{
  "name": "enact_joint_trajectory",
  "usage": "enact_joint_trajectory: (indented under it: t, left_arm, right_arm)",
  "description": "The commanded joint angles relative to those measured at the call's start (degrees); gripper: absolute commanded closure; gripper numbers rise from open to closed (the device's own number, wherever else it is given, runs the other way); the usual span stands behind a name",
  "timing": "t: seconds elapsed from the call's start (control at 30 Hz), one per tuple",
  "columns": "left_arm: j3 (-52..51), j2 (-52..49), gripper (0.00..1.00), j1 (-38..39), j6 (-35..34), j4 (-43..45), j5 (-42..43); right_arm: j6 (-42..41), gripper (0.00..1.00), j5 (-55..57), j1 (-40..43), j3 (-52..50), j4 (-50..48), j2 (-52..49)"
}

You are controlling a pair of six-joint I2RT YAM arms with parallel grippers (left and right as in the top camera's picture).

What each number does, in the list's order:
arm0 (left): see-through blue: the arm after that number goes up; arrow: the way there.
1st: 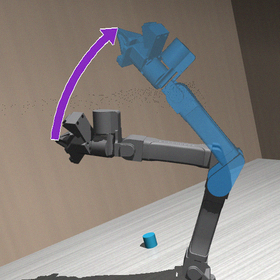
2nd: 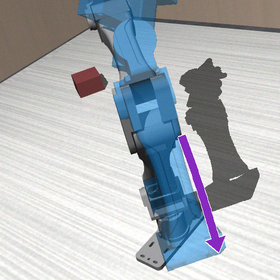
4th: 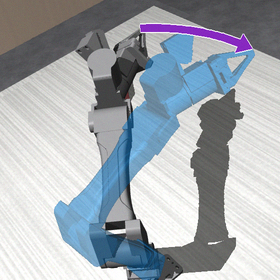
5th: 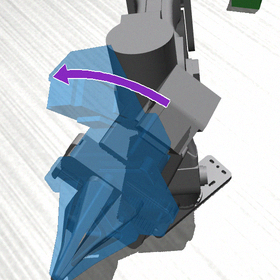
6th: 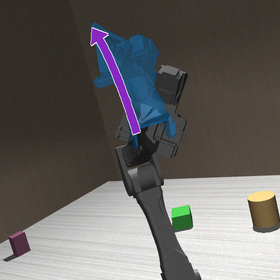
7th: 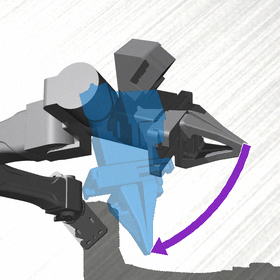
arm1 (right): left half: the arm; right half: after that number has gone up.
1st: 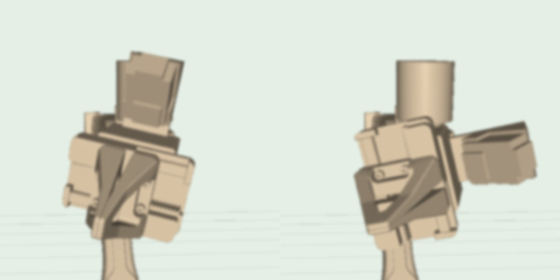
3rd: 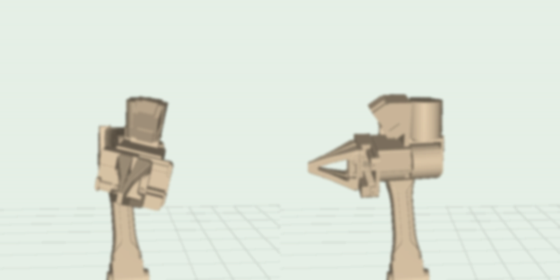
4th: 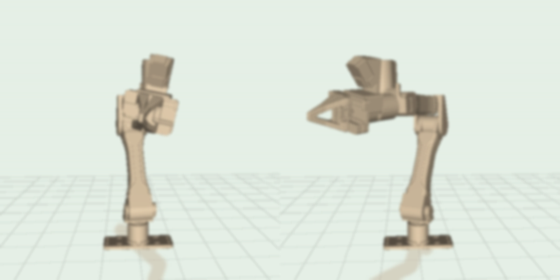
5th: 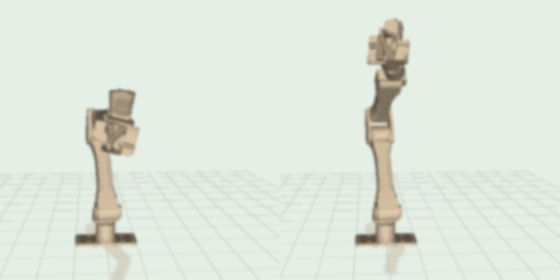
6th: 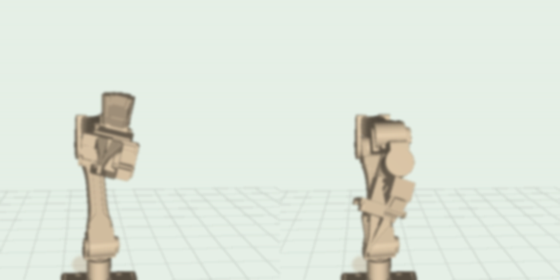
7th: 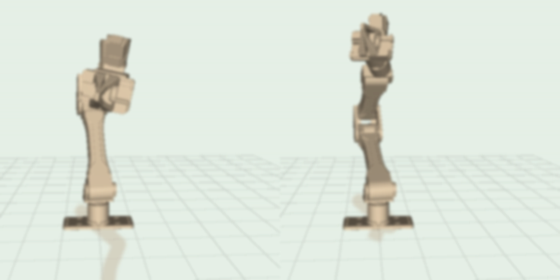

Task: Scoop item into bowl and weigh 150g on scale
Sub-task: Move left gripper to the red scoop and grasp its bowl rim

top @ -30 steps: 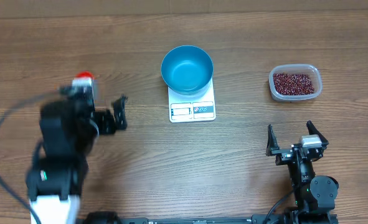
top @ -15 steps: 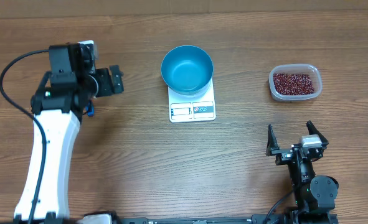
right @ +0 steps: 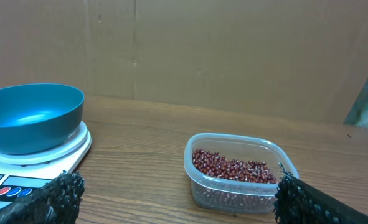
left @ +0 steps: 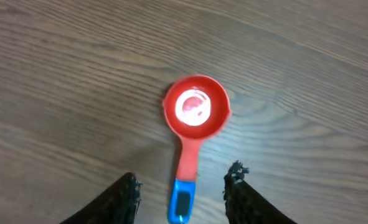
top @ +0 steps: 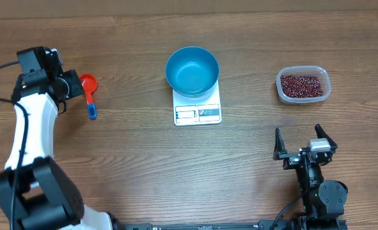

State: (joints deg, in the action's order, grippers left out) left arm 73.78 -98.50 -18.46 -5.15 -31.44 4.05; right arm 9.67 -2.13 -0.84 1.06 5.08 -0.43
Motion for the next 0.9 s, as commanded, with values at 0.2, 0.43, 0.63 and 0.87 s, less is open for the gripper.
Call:
enact_joint_trajectory:
  t: [0.2,0.43,0.63,0.87]
  left_arm:
    - [1.07,-7.78,0.53,-0.31,1.31,7.04,0.42]
    - [1.07,-12.55,0.55,-0.33,1.55,10.03,0.24]
    - [1.07,-15.82,0.56,-0.28,1.75,12.79,0.42]
    - [1.05,-18.56,0.6,-0.28,1.49,15.82,0.42]
  right_arm:
    - [-0.26,0.0,-0.07,-0.28,-0.61,-0.44,0.22]
    - [-0.26,0.0,-0.07,-0.28,-0.61,-0.42,0.22]
    - [-0.26,0.0,-0.07,-0.28,-0.61,-0.42,0.22]
    - [-0.26,0.0,-0.07,-0.28,-0.61,-0.42,0.22]
